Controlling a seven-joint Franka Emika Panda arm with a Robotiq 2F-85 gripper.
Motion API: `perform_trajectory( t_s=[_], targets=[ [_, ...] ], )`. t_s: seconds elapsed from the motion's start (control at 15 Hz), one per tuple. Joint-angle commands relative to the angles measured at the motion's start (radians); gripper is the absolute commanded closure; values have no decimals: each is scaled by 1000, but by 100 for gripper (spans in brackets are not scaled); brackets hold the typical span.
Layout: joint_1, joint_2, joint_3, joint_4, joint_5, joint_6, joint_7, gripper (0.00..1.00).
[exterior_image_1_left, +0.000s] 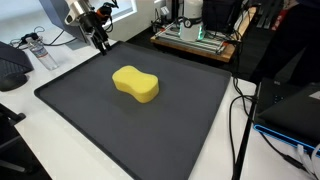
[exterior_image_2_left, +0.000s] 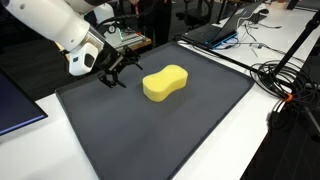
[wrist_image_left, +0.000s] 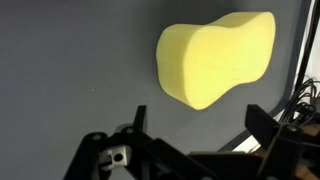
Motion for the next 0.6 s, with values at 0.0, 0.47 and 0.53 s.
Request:
perform_trajectory(
  t_s=[0.0,0.47,0.53],
  targets=[
    [-23,14,-21,-45,123,21,-159,0],
    [-4,18,-65,-177,321,101,-356,0],
    [7,3,-70,-212,338,114,-366,0]
  ],
)
